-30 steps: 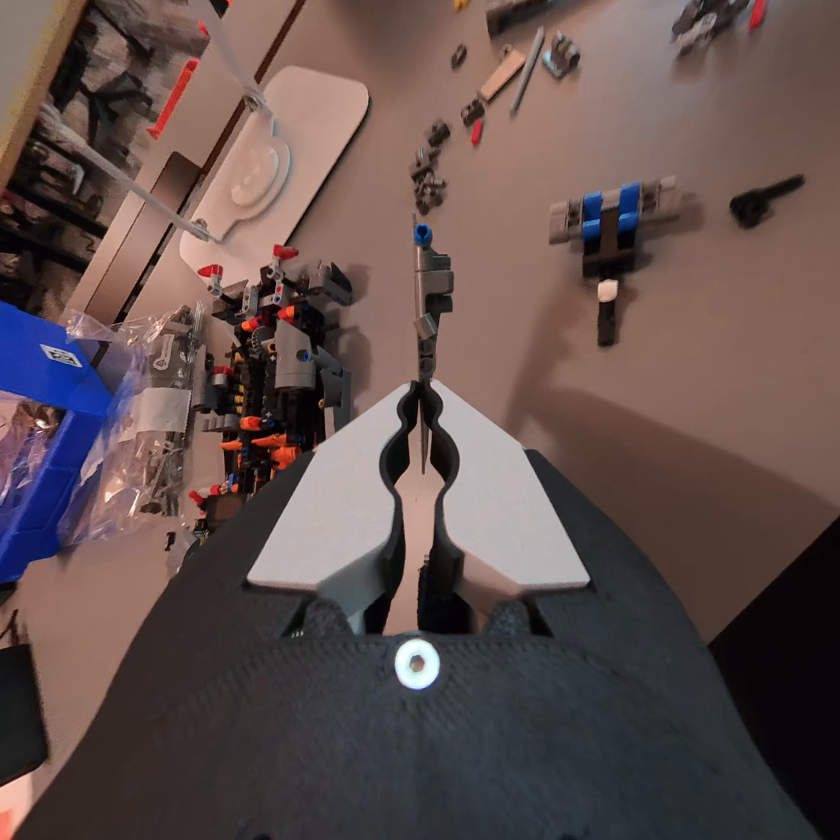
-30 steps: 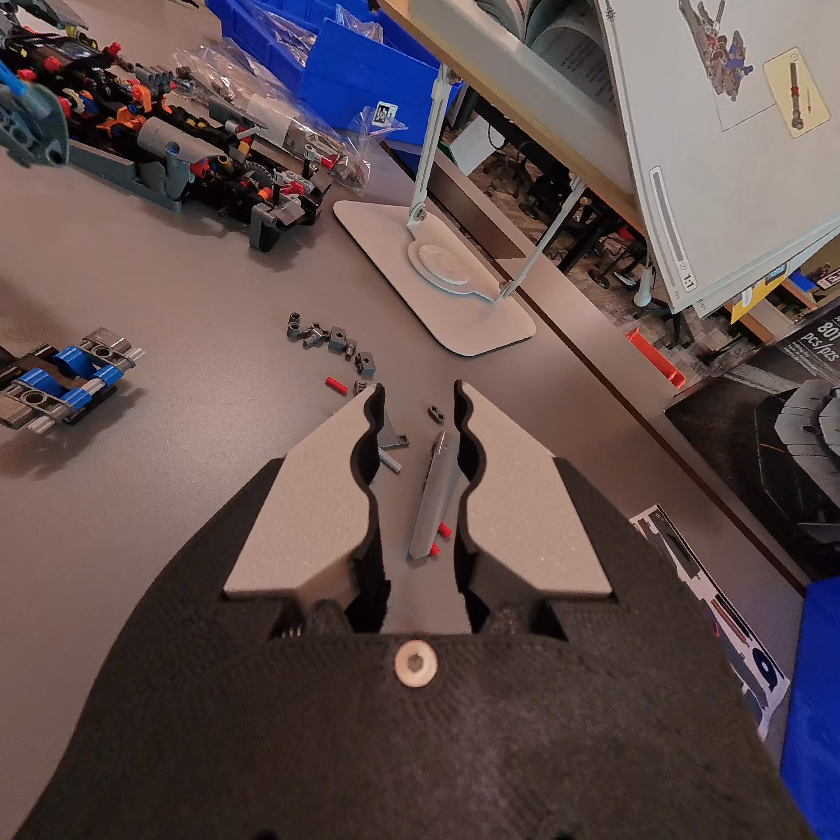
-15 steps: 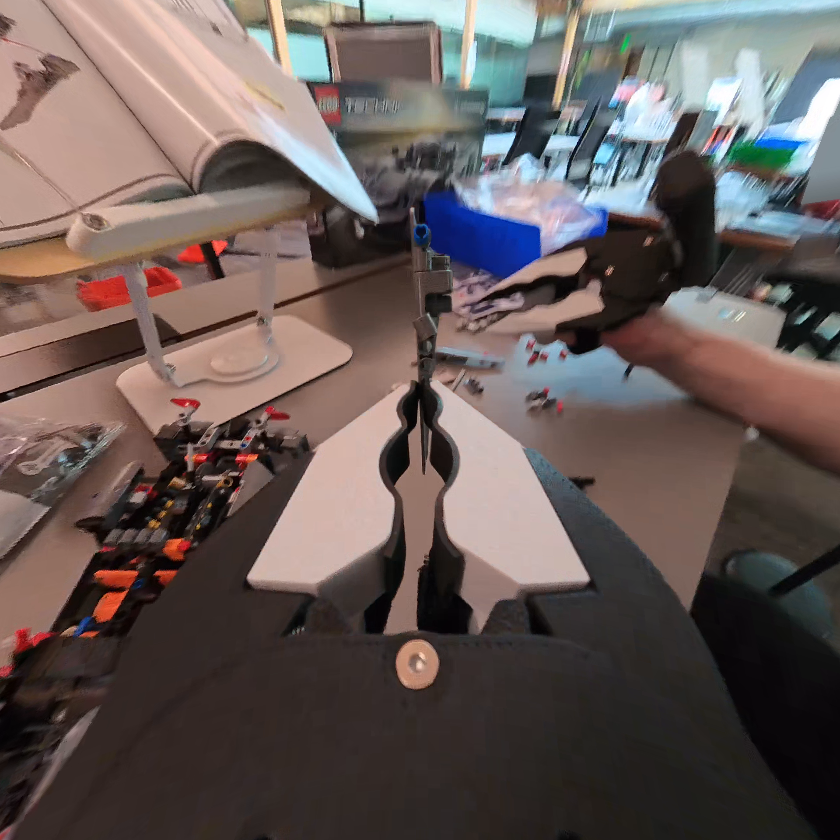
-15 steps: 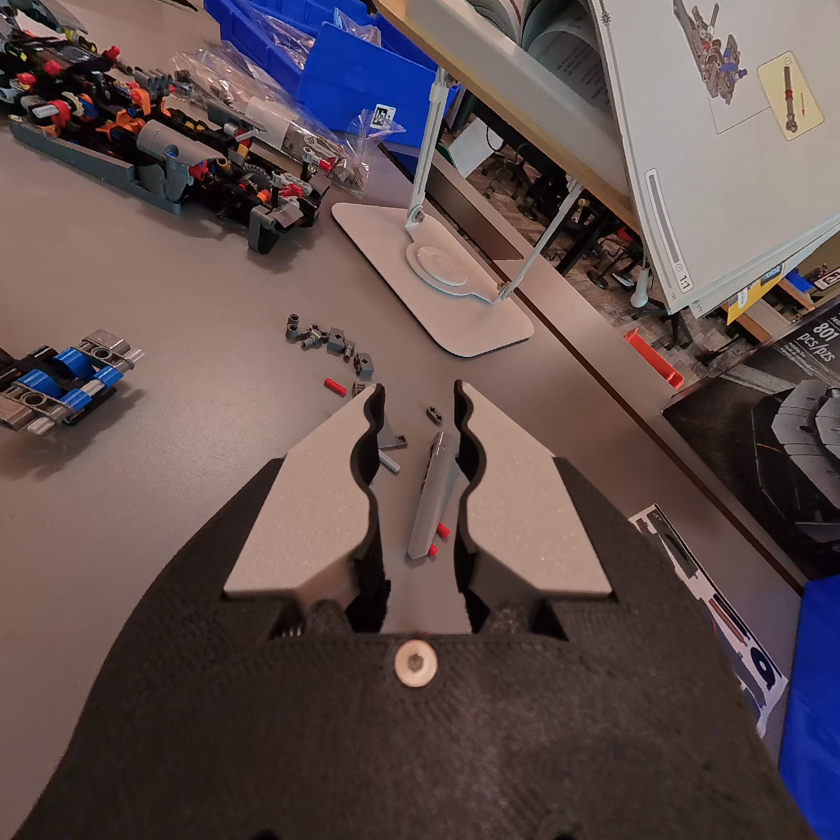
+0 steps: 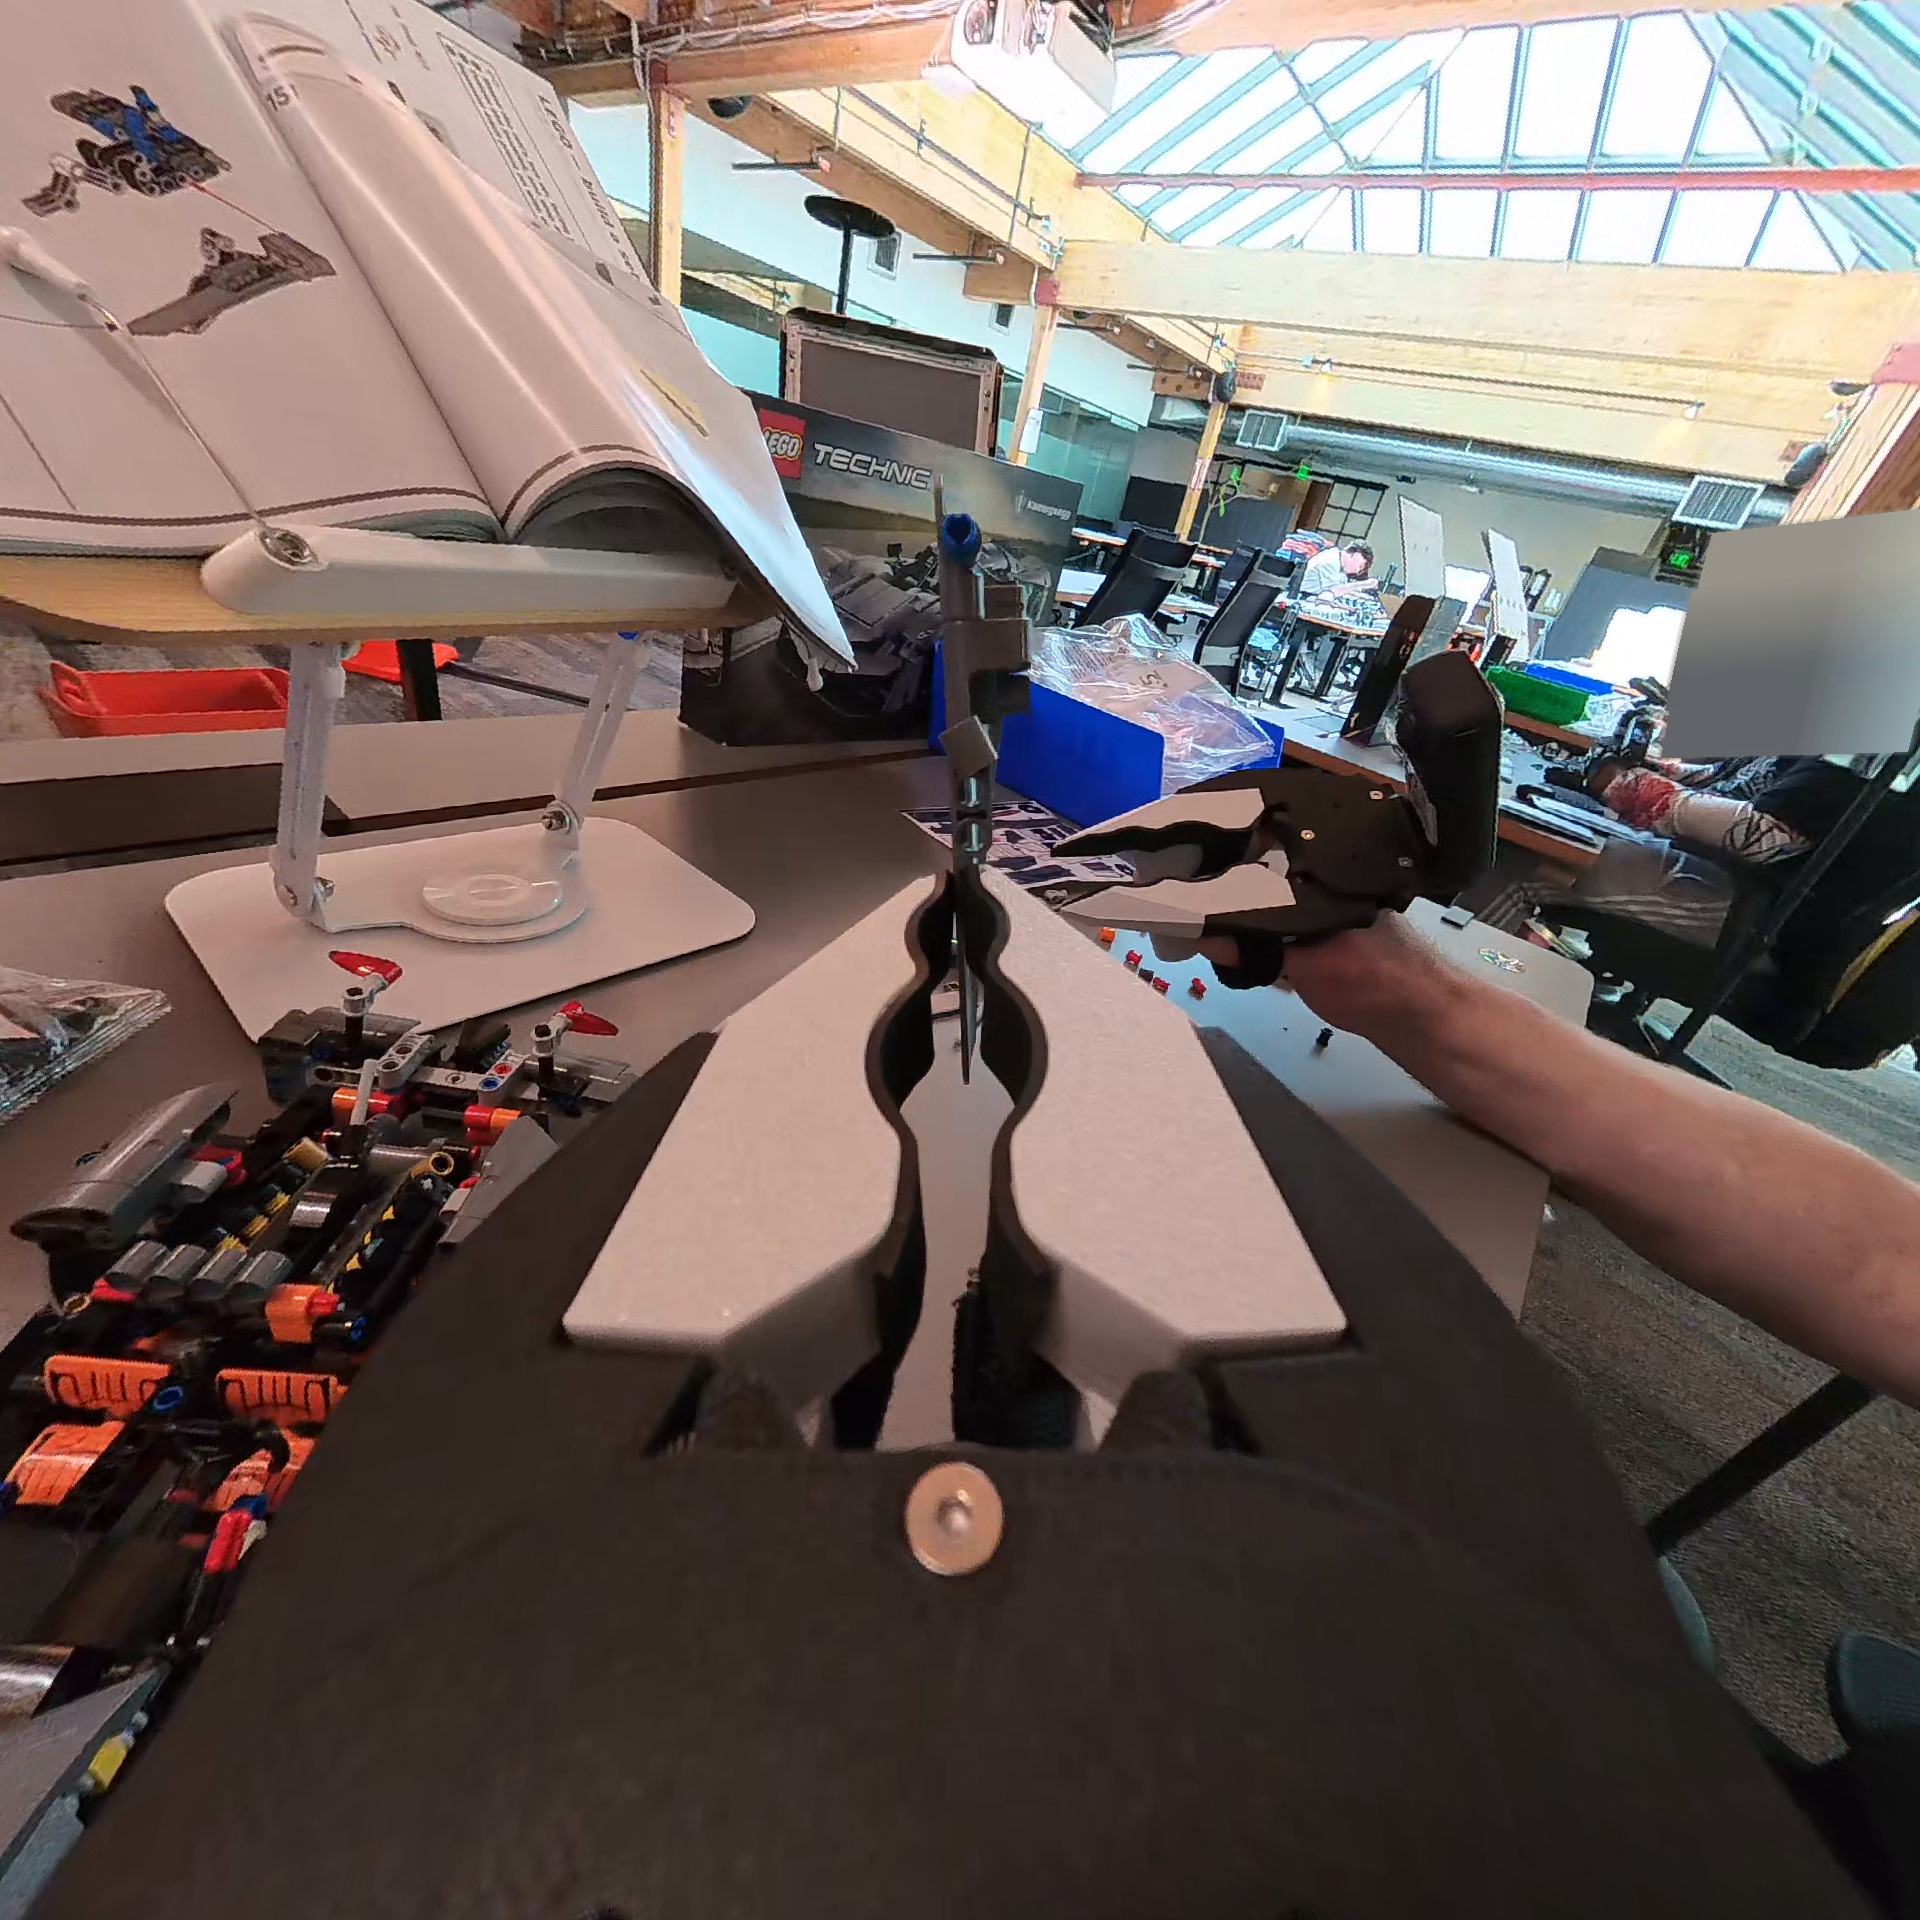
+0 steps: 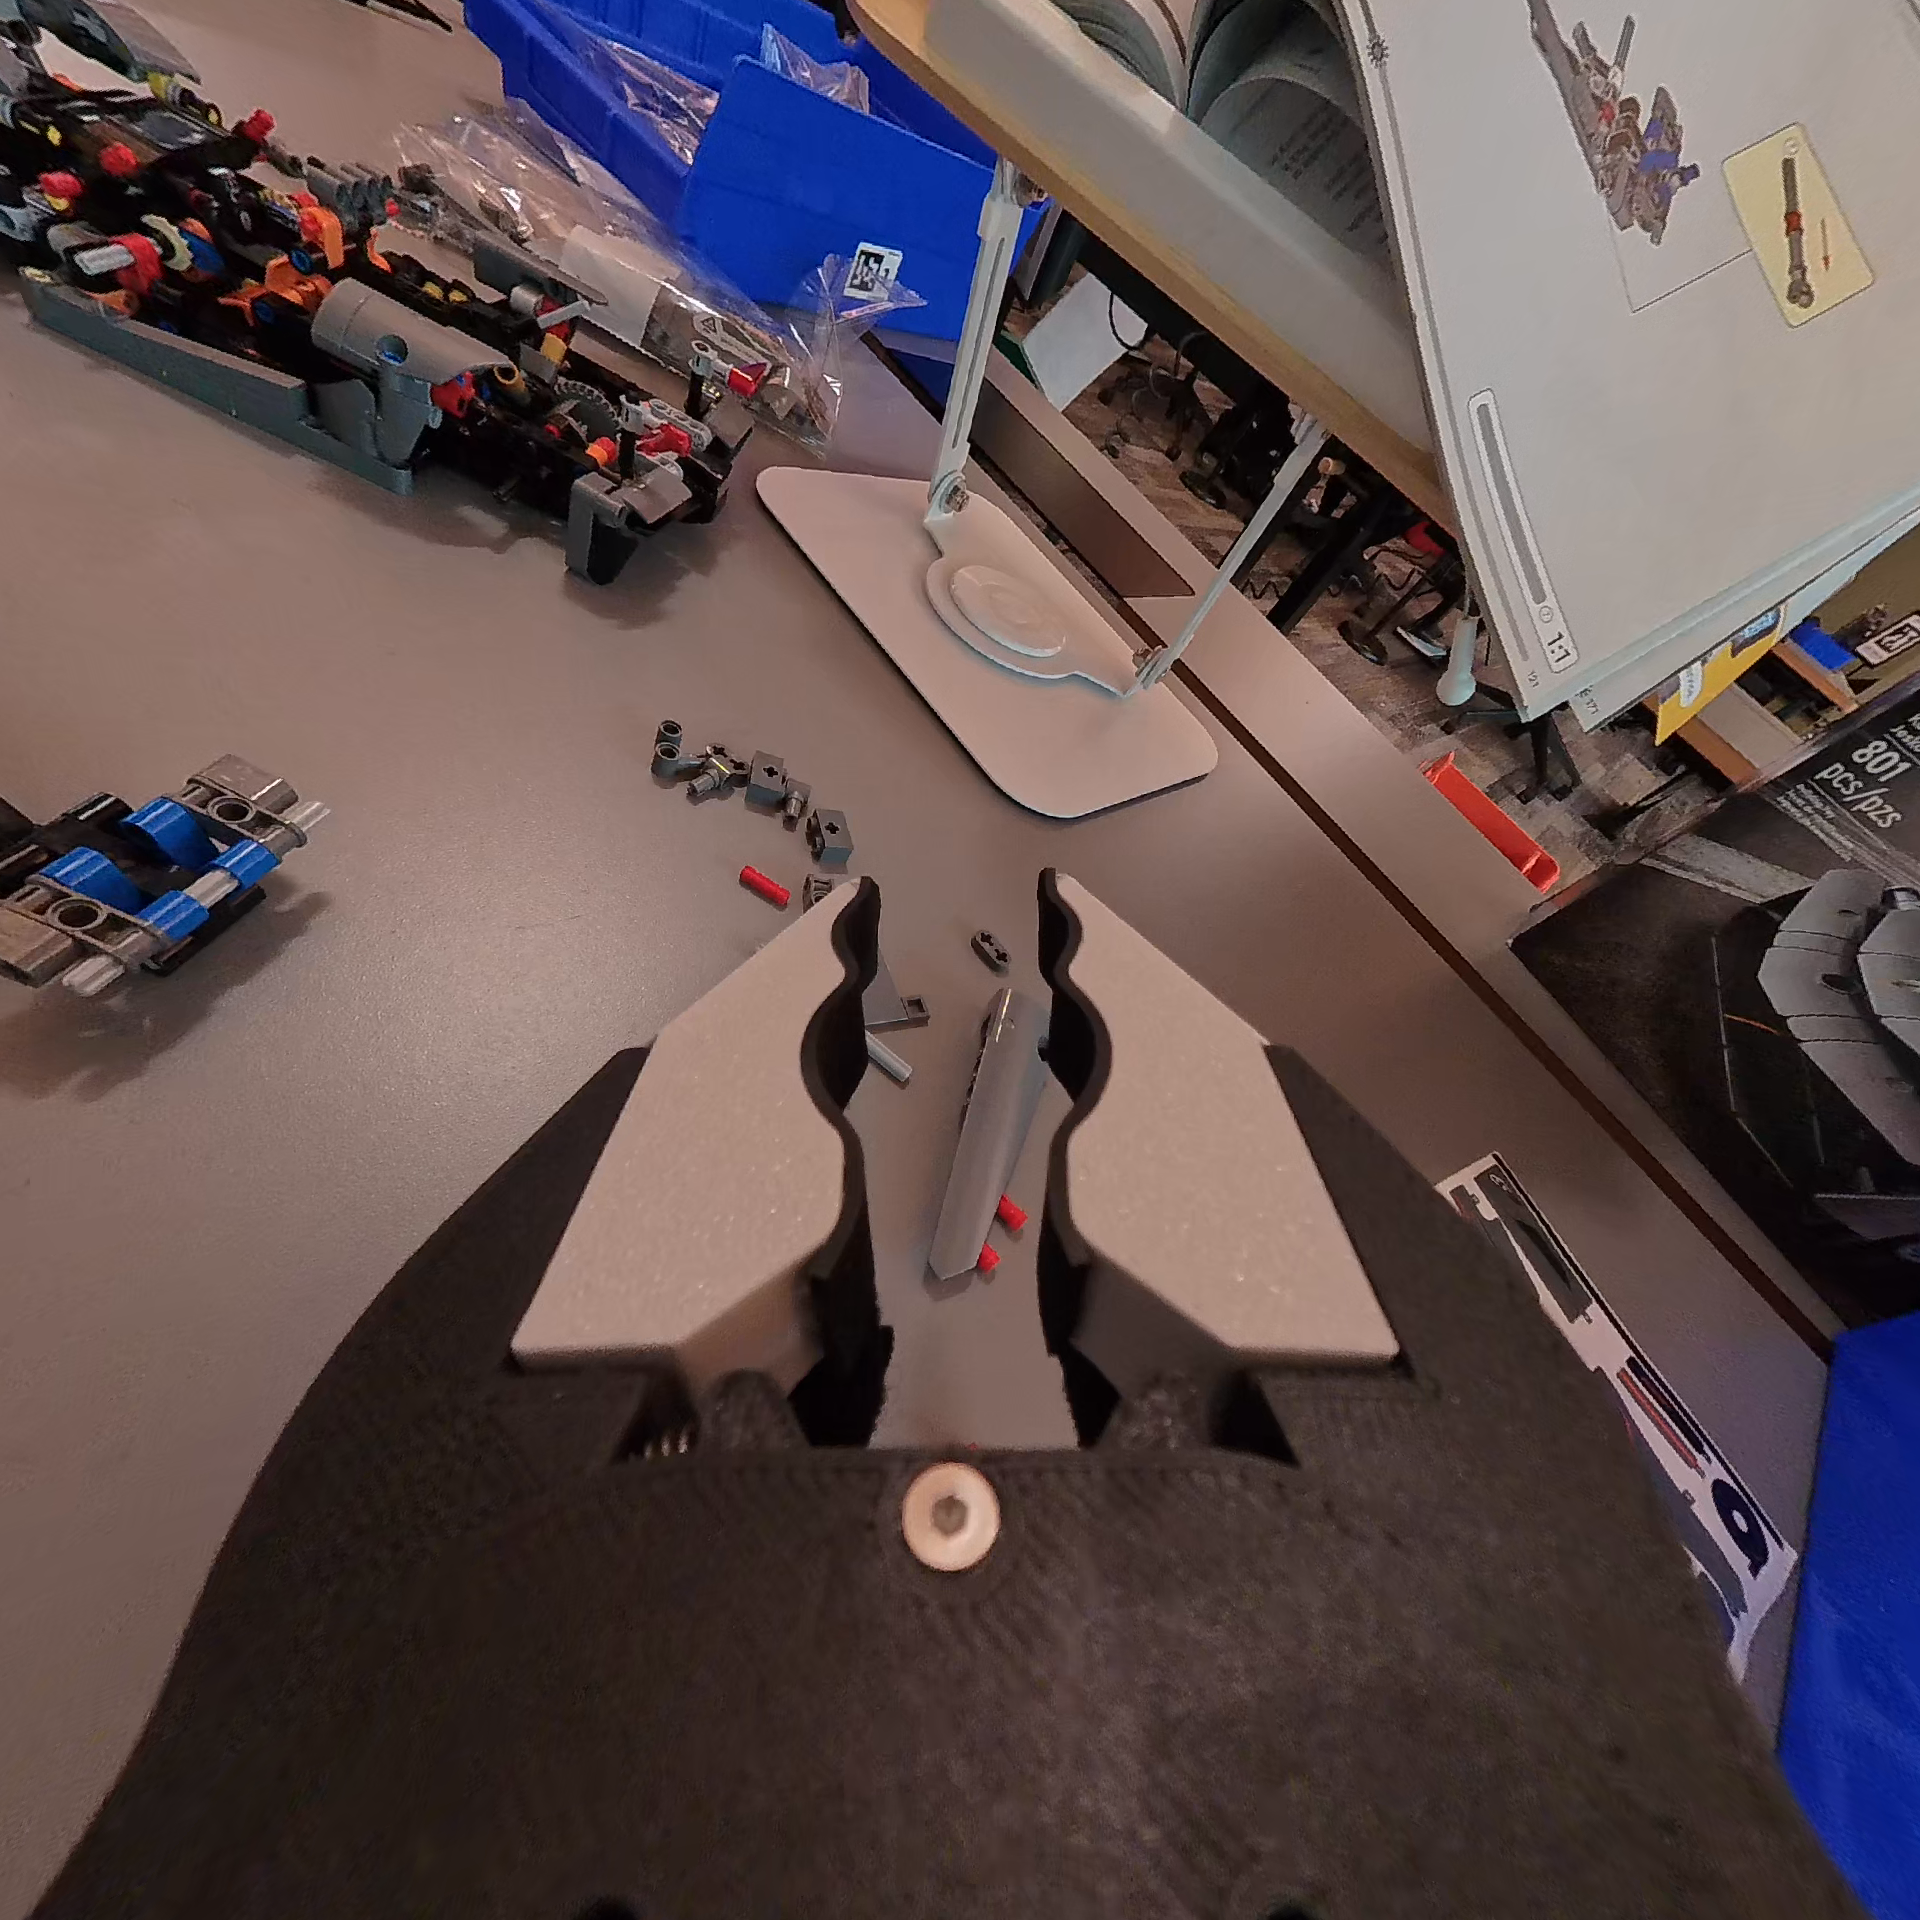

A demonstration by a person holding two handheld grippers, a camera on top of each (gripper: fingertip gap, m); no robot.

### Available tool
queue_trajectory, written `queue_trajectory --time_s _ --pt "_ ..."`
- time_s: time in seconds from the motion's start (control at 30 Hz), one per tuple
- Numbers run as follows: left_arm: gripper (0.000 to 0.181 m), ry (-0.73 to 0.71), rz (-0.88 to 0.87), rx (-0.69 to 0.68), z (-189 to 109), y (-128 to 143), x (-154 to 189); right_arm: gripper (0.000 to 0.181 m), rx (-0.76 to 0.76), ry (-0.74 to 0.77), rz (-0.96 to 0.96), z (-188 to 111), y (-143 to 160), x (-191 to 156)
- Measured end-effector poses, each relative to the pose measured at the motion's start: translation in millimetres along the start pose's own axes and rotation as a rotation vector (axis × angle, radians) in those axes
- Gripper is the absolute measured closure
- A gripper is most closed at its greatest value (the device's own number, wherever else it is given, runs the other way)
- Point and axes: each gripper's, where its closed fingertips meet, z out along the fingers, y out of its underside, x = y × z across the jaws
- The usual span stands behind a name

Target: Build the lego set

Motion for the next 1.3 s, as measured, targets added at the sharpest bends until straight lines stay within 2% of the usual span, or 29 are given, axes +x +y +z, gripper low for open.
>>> queue_trajectory --time_s 0.27,0.67,1.3 --pt "0.181 -0.004 -0.022 0.044 7.0 -6.4 1.2 0.152 0.034 -0.017 -0.014 -2.0 -7.3 -5.2" --pt "0.181 0.041 -0.035 0.065 51.6 -1.5 18.0 0.150 0.093 -0.057 -0.089 -5.3 -20.0 -20.2" --pt "0.181 0.128 -0.119 0.097 122.9 0.6 28.1 0.147 0.125 -0.056 -0.102 -7.9 -25.3 -20.5"
